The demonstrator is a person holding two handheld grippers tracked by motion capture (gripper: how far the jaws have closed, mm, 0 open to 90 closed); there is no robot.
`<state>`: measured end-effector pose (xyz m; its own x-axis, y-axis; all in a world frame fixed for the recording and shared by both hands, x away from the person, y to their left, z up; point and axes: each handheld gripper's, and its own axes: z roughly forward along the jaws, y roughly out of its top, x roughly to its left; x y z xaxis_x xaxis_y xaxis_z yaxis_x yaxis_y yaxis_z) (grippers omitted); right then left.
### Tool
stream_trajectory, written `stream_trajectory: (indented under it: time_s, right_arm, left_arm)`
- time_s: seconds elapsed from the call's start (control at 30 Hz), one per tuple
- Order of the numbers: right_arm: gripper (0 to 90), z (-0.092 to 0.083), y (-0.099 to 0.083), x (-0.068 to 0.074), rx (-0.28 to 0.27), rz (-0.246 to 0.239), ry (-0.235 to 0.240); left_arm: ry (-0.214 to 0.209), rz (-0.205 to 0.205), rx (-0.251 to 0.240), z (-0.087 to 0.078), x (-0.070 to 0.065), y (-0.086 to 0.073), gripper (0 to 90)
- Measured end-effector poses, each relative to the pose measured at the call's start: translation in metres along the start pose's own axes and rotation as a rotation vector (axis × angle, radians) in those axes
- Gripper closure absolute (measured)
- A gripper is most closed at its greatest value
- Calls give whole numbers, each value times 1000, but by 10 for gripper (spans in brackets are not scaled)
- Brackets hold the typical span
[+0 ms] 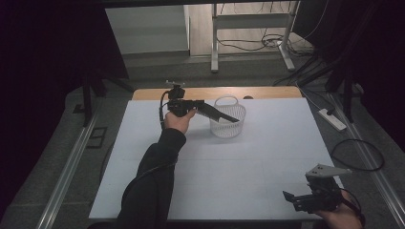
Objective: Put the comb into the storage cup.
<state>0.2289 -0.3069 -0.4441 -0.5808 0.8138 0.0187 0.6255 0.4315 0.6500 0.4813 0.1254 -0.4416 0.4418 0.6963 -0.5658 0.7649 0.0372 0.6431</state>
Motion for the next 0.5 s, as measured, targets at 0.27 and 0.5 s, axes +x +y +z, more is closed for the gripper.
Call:
stream_trajectory:
  time_s: [0.27, 0.5]
  right_arm:
    - [13, 0, 0, 0, 1, -2, -1]
    - [14, 0, 0, 0, 1, -4, -2]
  left_arm:
    - [31, 4, 2, 1, 3, -2, 770]
    - [55, 13, 4, -1, 3, -1, 747]
